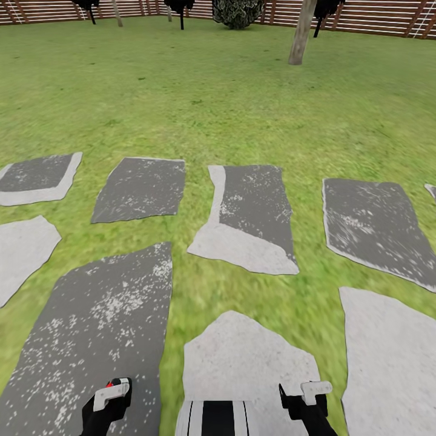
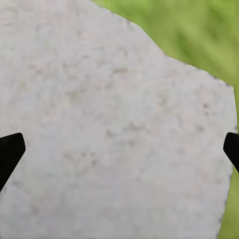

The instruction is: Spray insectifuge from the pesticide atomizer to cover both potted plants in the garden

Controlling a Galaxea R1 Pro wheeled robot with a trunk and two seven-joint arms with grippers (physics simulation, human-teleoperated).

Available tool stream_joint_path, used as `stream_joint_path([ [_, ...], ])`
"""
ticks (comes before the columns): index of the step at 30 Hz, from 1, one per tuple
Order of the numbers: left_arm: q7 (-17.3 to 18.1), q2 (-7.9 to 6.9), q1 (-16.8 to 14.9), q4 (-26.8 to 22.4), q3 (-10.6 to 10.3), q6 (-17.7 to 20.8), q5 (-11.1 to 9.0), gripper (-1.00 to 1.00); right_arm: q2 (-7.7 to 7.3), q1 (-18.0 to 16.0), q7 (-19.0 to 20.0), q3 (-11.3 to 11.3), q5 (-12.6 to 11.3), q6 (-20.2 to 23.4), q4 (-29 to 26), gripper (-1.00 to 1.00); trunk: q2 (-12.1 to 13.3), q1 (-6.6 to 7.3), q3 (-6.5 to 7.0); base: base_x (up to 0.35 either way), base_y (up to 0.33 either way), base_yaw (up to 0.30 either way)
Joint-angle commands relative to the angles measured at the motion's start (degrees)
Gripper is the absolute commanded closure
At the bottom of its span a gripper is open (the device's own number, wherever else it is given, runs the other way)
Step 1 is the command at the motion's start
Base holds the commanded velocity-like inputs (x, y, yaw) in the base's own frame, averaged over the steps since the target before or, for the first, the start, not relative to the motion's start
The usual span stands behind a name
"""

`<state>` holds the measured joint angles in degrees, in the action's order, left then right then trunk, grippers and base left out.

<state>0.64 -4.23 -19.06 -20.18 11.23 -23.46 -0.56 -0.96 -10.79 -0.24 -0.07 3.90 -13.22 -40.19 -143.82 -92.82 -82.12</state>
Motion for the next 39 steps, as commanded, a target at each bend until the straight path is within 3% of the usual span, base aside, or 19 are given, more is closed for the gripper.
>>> stream_joint_path([
  [1,0.0,0.01,0.0,0.1,0.1,-0.2,-0.1,-1.00,-0.01,0.0,0.0,0.0,0.4,-0.1,0.0,-1.00,0.0,0.01,-0.03,0.002,0.001,0.000],
  [39,0.1,0.01,-0.1,0.1,0.6,-0.2,-0.2,-1.00,-0.01,0.0,0.0,0.0,0.4,-0.1,0.1,-1.00,0.0,0.01,0.62,0.007,0.000,0.000],
])
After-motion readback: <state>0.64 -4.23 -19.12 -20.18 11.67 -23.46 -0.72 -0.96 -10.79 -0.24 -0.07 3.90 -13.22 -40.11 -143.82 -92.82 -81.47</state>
